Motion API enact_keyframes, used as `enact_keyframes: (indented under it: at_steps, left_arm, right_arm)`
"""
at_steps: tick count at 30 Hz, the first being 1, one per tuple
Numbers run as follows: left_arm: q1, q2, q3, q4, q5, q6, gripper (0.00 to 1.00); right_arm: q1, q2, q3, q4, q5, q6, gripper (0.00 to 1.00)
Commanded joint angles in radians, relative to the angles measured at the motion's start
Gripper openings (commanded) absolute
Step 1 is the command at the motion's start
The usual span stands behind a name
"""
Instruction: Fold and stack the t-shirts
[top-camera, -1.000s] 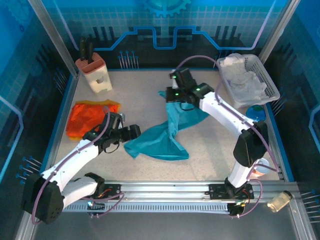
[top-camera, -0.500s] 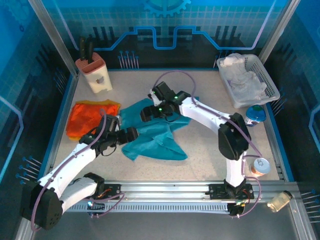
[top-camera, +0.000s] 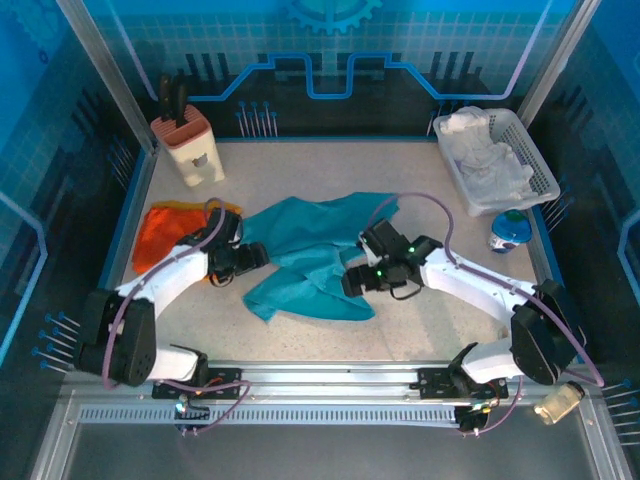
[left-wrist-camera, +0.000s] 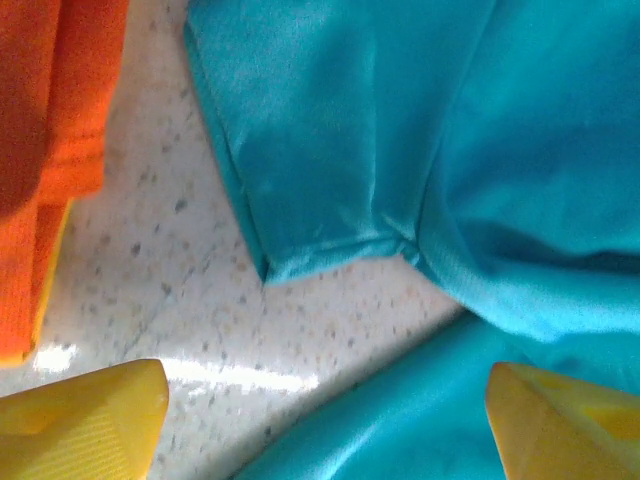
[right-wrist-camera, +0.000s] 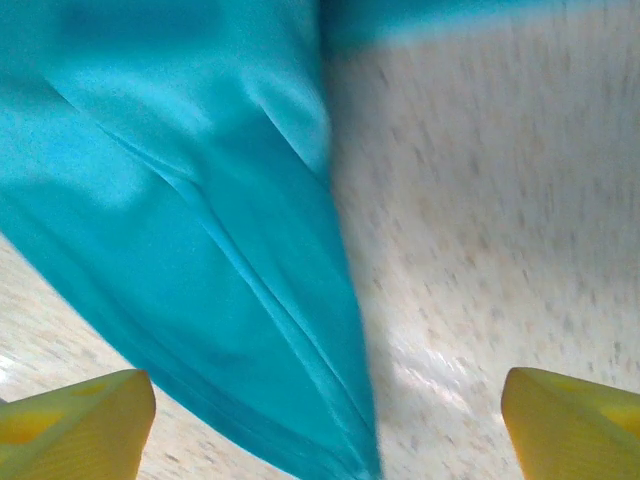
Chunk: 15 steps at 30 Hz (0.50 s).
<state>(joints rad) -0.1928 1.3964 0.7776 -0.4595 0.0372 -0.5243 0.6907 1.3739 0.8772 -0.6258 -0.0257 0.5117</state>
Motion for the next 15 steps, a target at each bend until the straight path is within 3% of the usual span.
enact_keyframes:
  at_steps: [1, 11, 15]
  left_arm:
    - [0.008, 0.073, 0.056, 0.022, -0.012, 0.028, 0.82]
    - [0.007, 0.26, 0.152, 0.071, -0.028, 0.032, 0.61]
    - [0.008, 0.331, 0.191, 0.077, -0.034, 0.037, 0.54]
  right_arm:
    - [-0.002, -0.06, -0.088, 0.029, -0.006, 0.051, 0.87]
    - [0.007, 0.006, -0.204, 0.217, -0.135, 0.13, 0.82]
    - [0.01, 0.066, -0.194, 0.273, -0.165, 0.146, 0.67]
